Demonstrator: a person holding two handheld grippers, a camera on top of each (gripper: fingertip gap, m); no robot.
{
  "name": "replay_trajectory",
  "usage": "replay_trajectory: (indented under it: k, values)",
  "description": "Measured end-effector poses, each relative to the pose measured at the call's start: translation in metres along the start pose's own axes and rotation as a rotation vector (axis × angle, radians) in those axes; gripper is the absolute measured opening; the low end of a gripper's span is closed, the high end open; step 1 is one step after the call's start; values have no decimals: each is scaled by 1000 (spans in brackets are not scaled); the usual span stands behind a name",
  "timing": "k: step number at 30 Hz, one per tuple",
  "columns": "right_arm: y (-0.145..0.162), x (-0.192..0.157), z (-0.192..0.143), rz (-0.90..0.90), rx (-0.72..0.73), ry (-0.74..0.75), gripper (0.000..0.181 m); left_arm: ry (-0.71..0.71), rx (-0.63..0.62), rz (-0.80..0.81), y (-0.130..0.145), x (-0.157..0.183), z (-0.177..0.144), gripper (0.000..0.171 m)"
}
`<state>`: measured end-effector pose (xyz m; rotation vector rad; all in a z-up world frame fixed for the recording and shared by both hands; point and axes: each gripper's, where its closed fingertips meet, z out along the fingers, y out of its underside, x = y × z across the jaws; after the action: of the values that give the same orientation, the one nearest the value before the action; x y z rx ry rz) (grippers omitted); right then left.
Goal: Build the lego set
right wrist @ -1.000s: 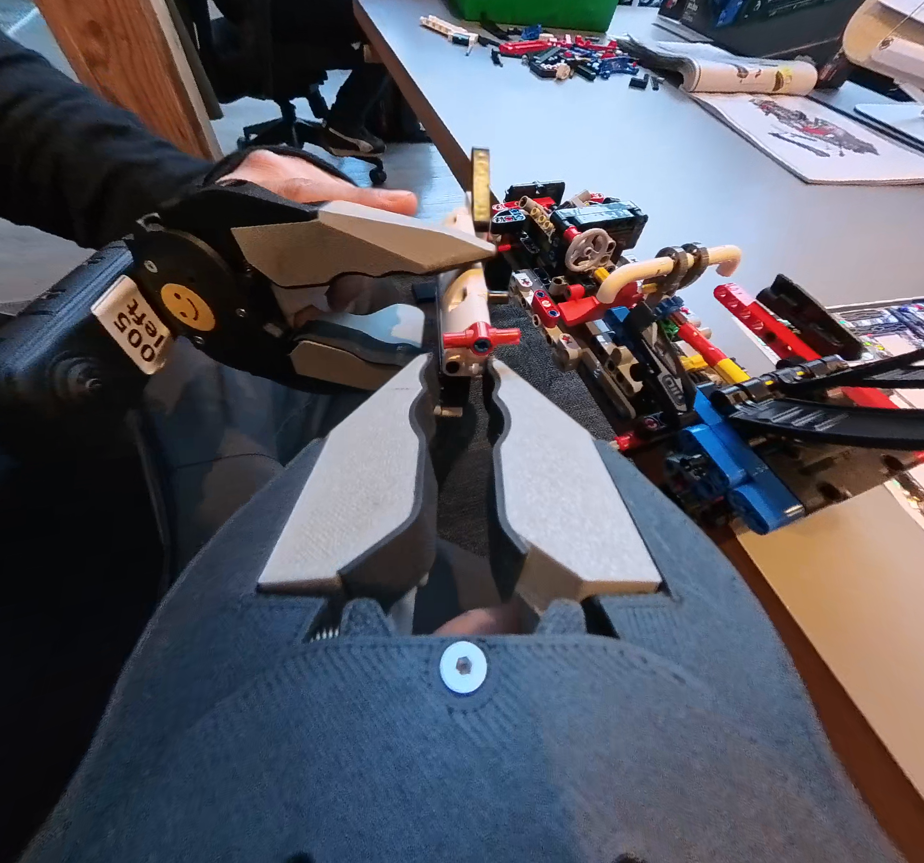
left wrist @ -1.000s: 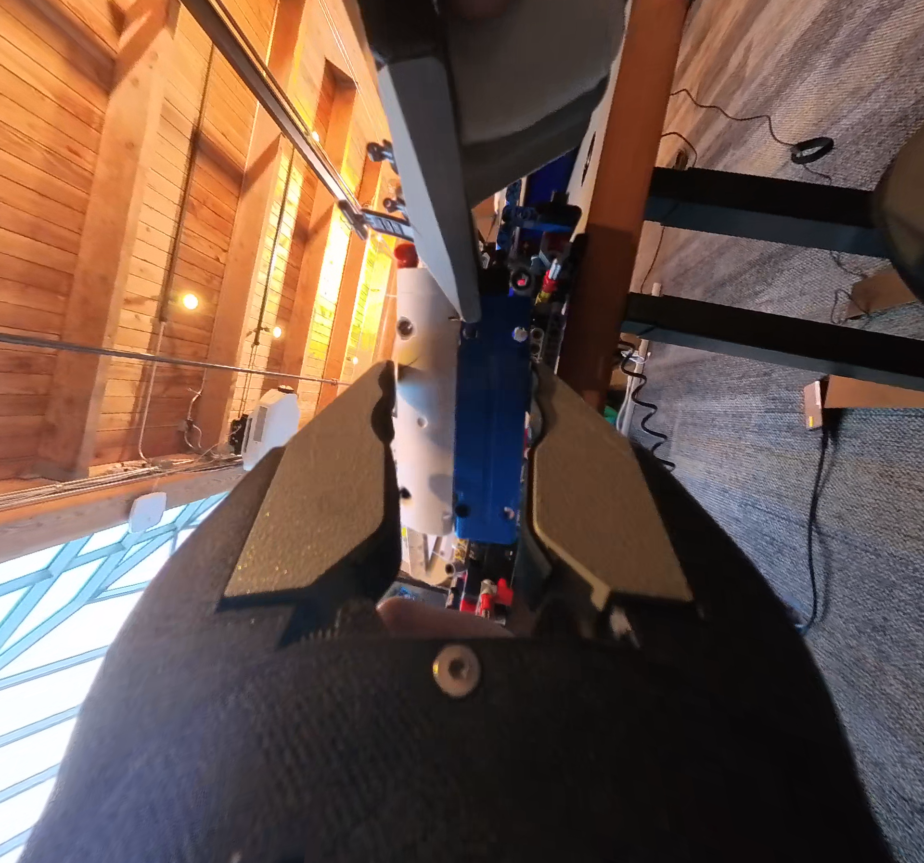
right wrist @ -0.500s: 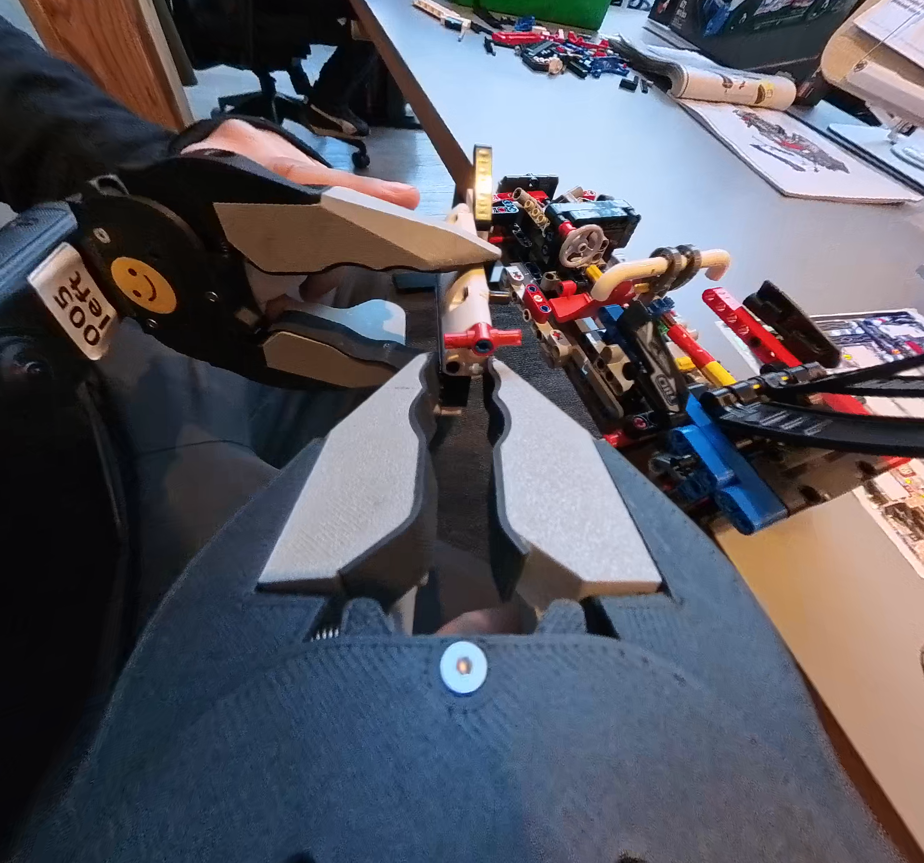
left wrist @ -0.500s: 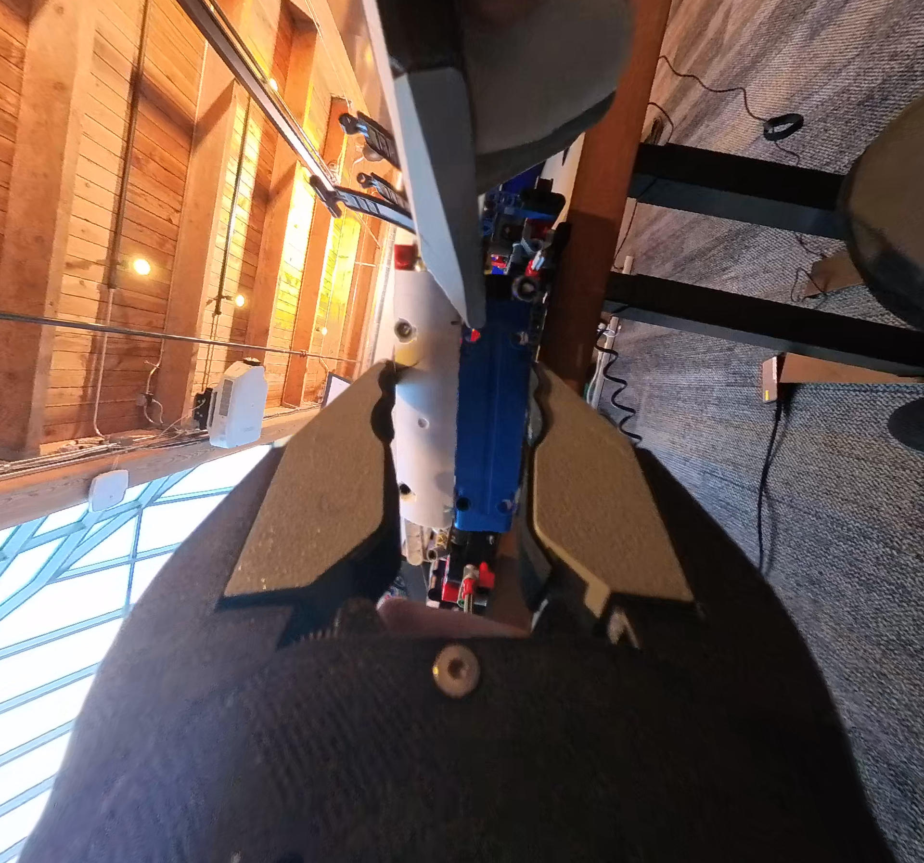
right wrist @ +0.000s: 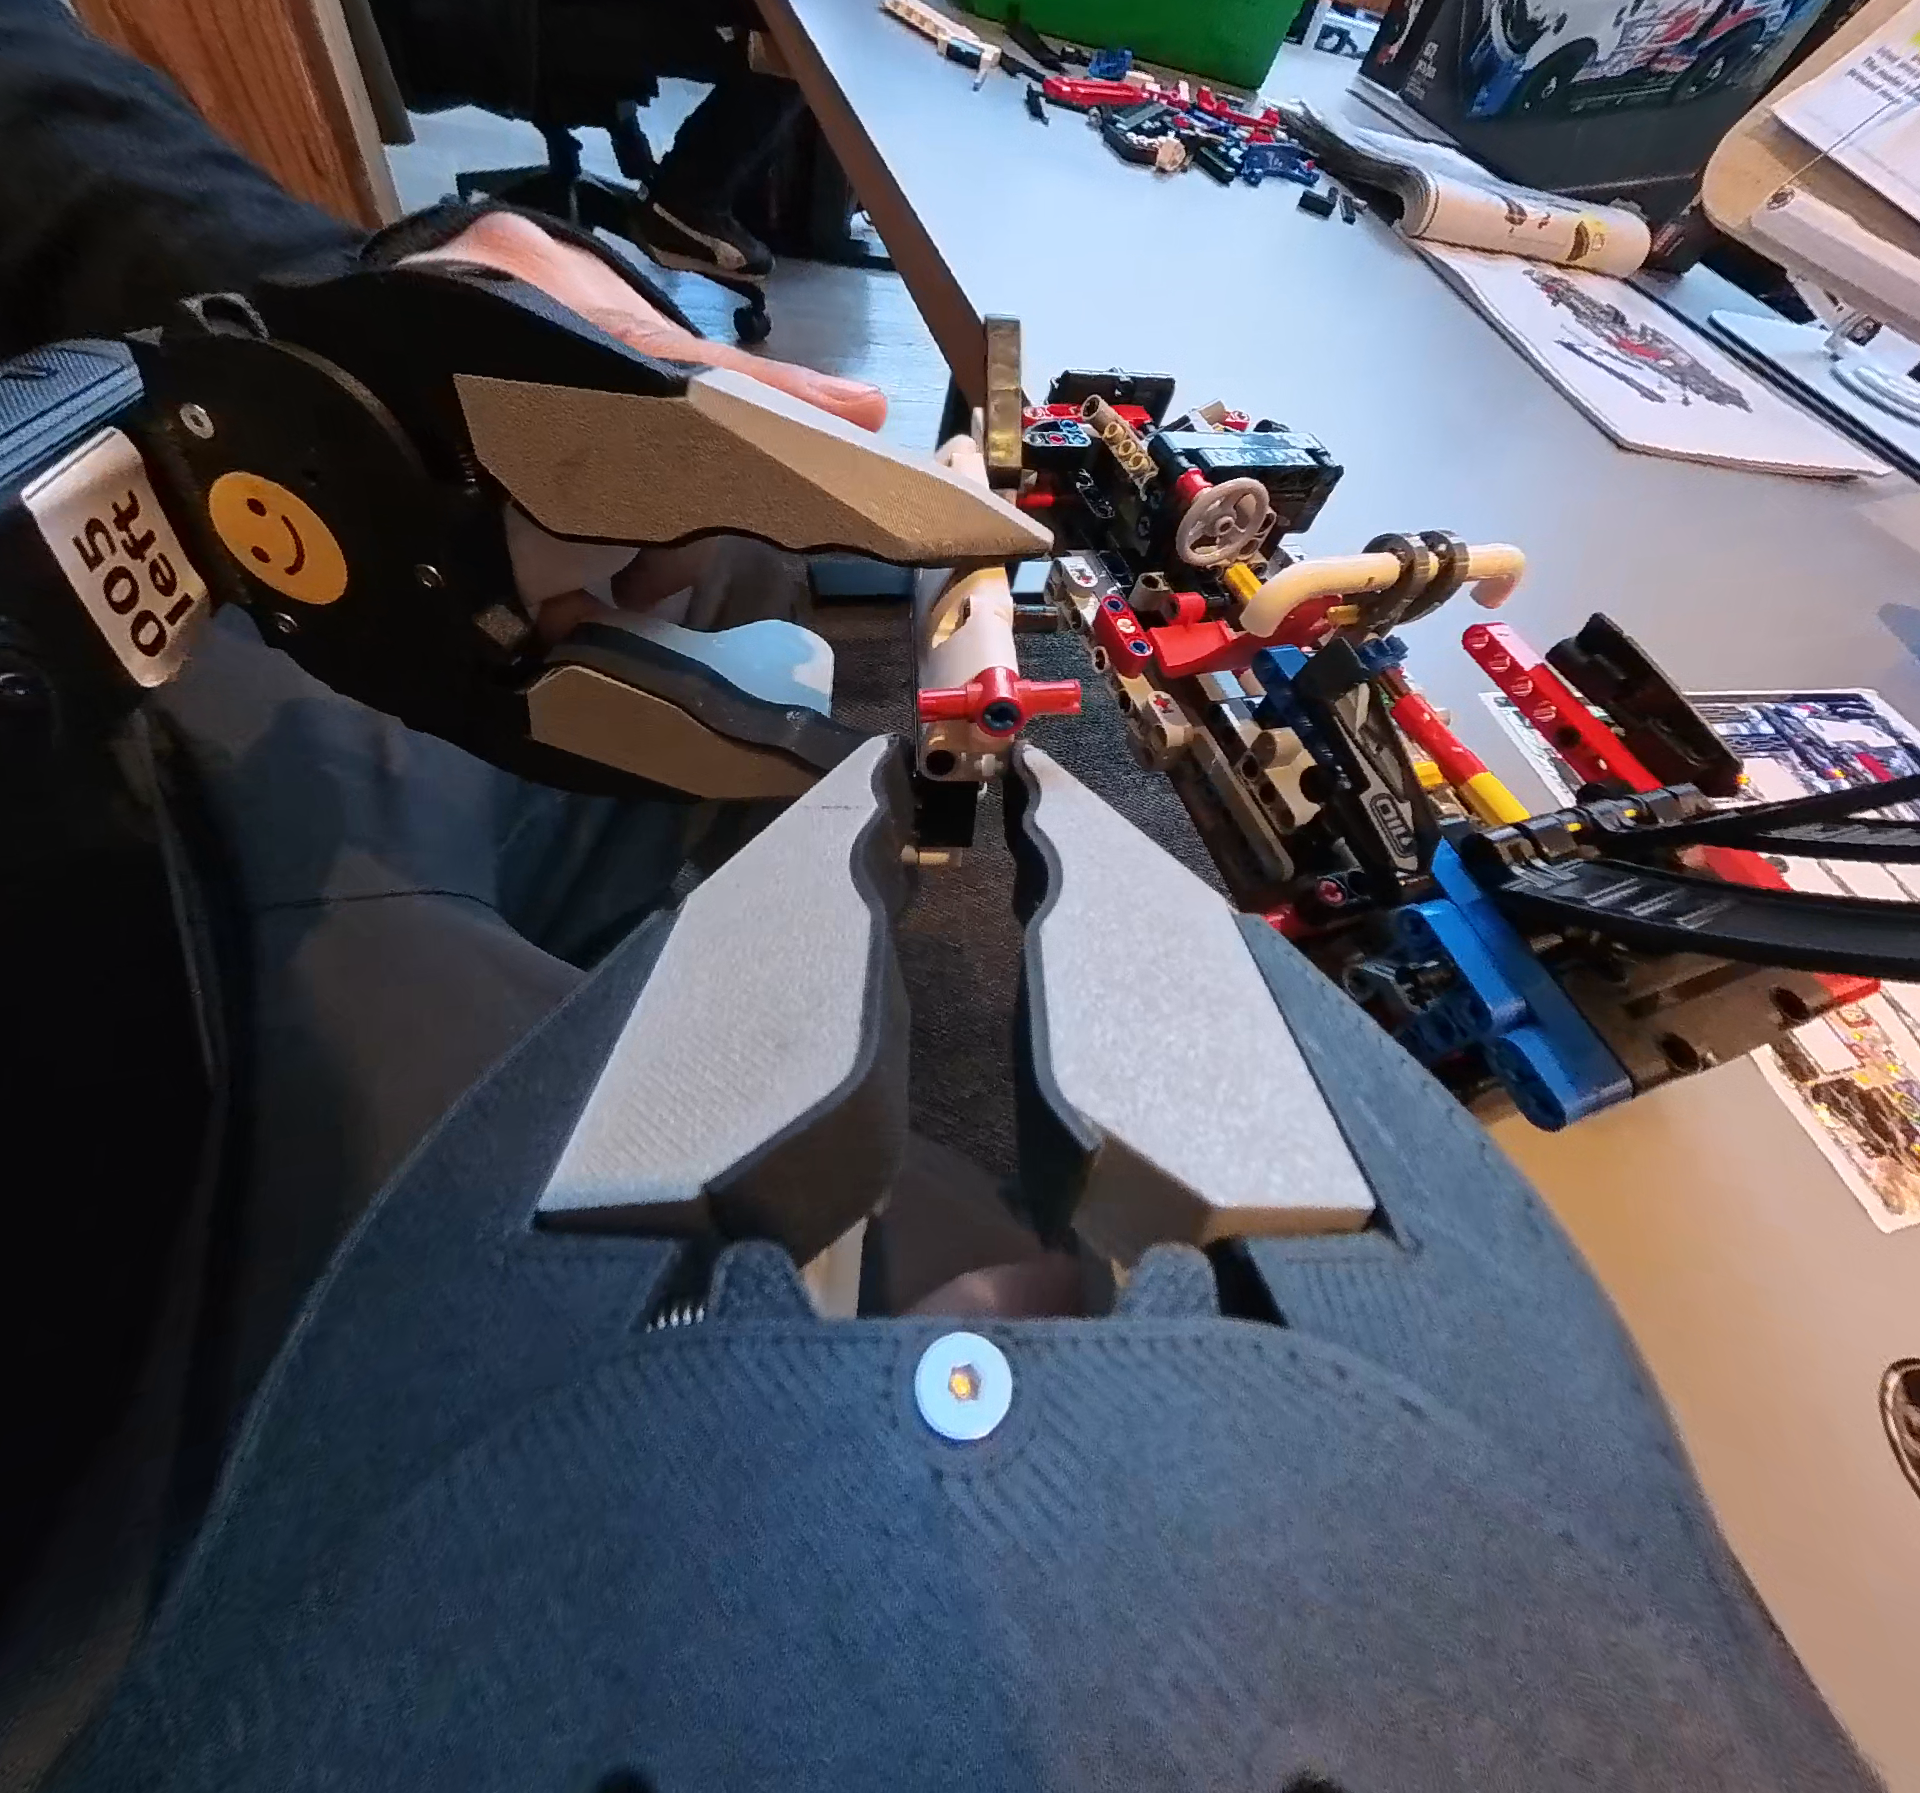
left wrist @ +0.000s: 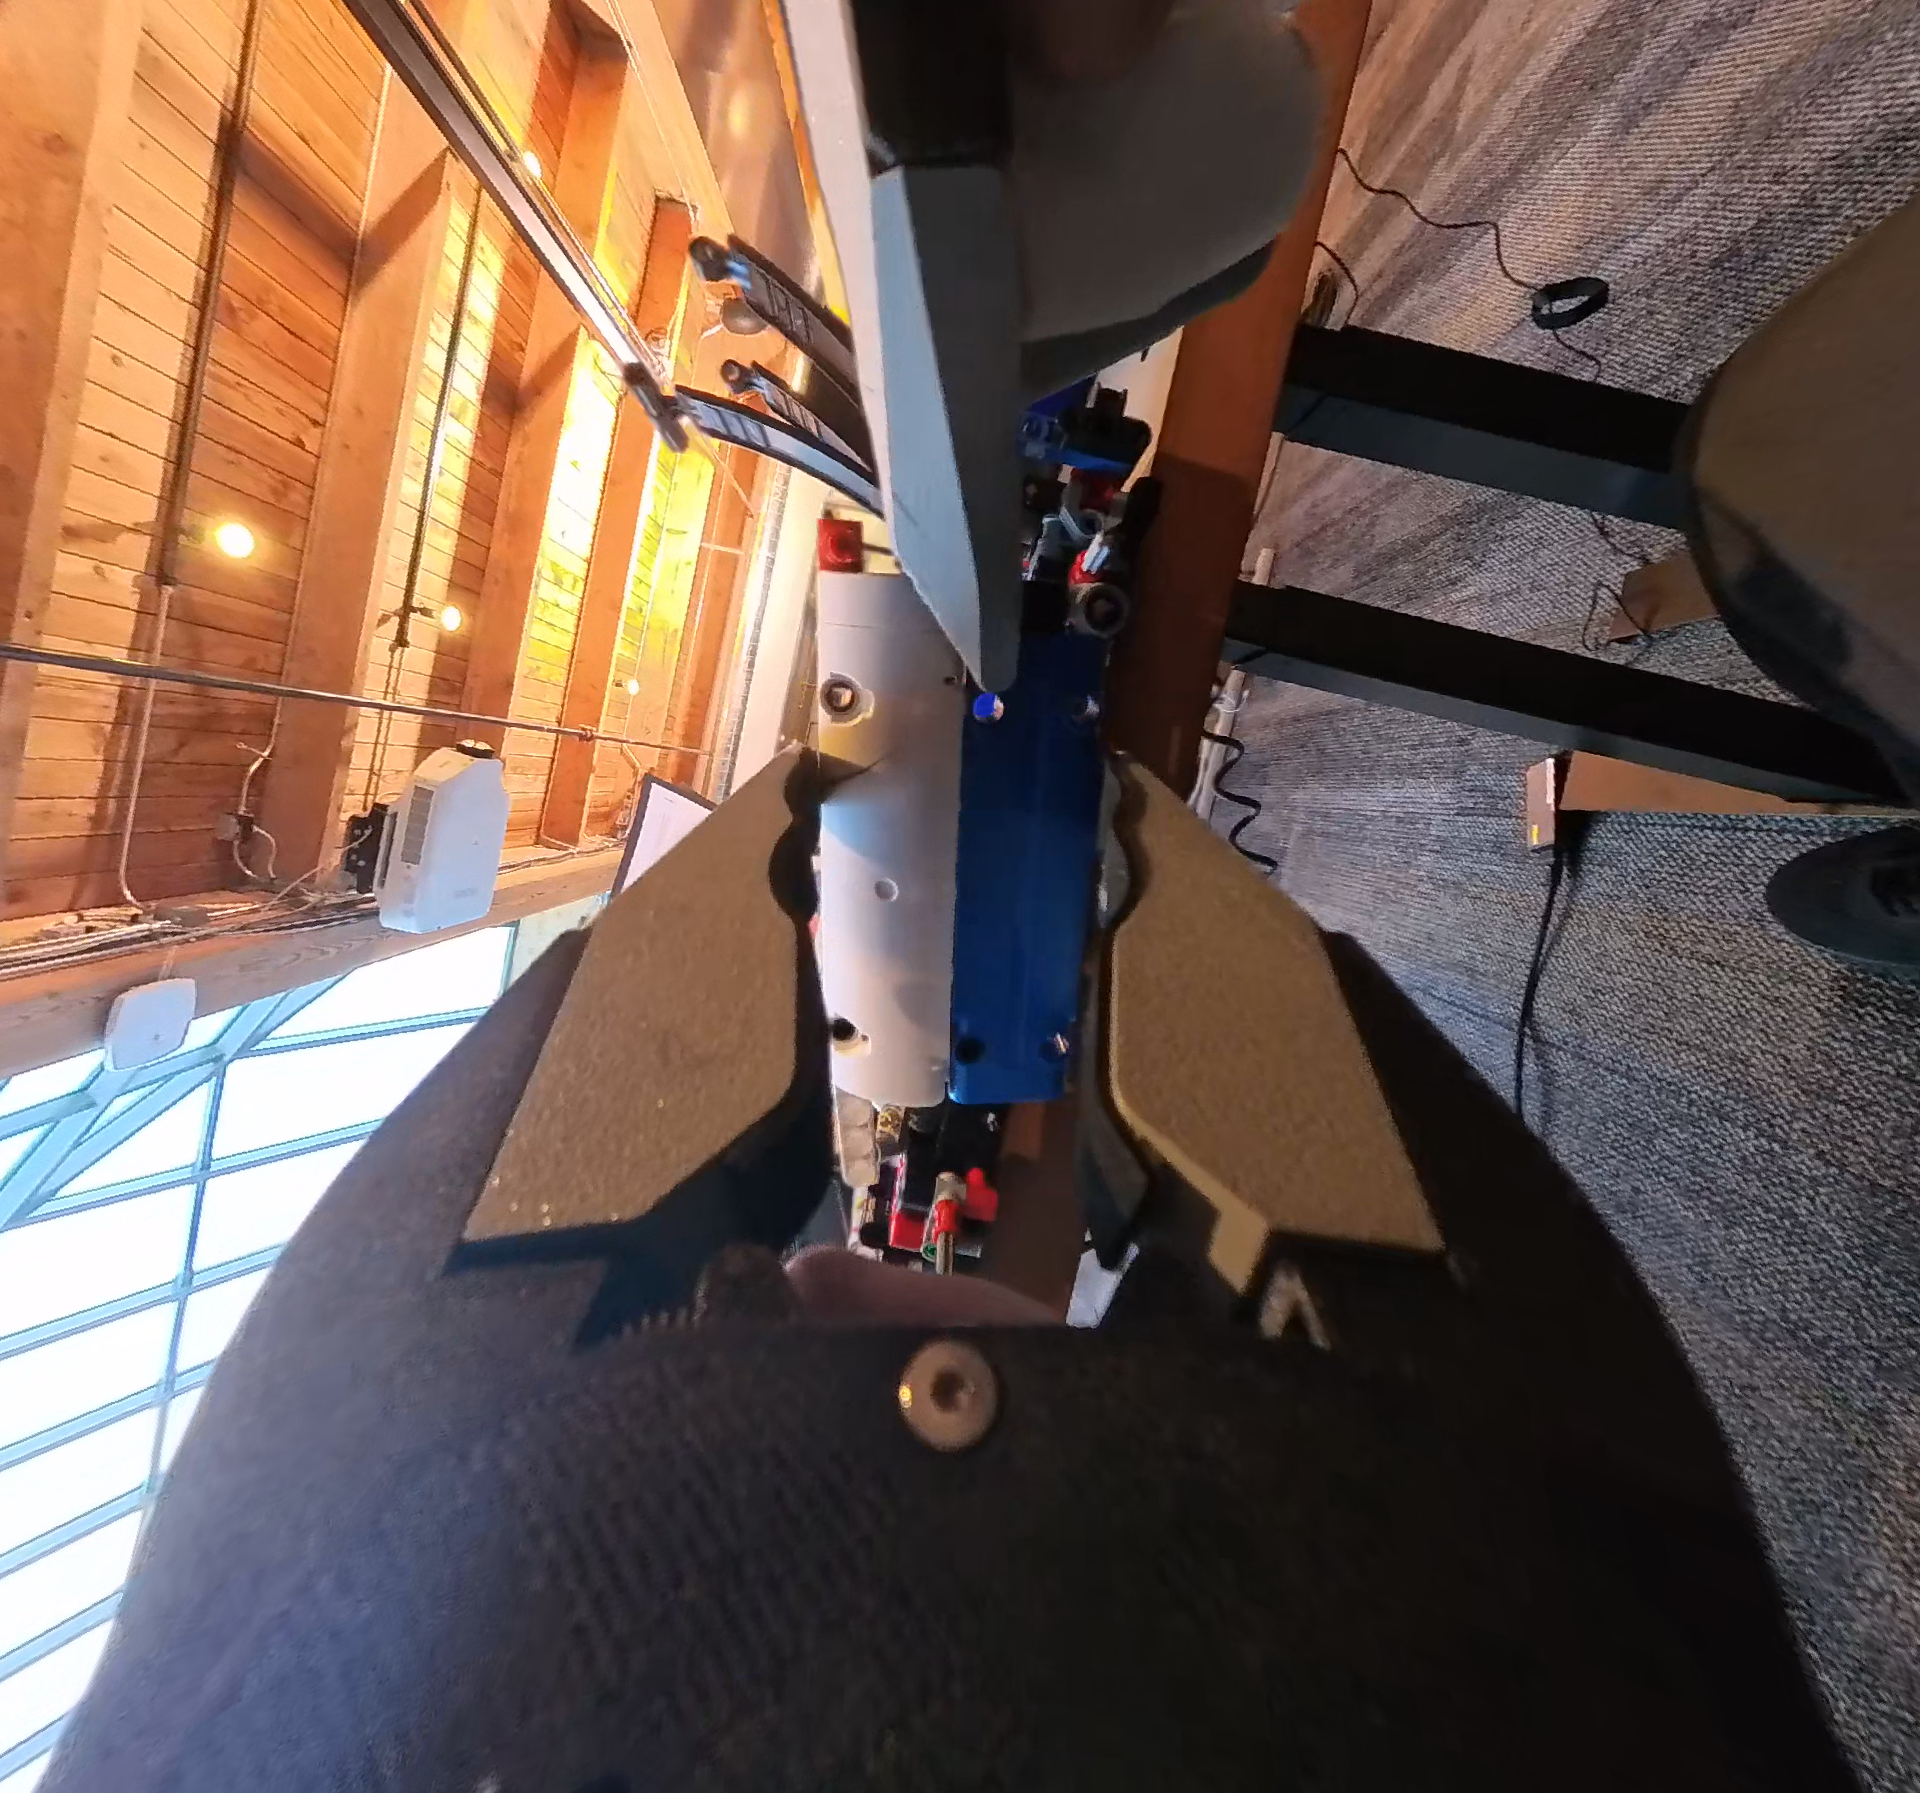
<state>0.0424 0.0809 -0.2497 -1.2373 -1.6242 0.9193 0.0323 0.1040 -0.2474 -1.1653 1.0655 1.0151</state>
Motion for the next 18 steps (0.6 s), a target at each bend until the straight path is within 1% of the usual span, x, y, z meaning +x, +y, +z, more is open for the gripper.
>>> replay_trajectory:
  k: [8,11,15,18]
  values:
    - [-2,3,3,62,7,13,16,15,-20,-22,4,-1,3,51]
    - [2,5,2,105,-2,-1,16,27,-25,-6,5,2,6,51]
    - [5,6,3,110,-5,-12,16,24,-39,19,6,3,5,51]
    - [9,7,6,125,-34,-7,16,47,-50,31,9,8,6,51]
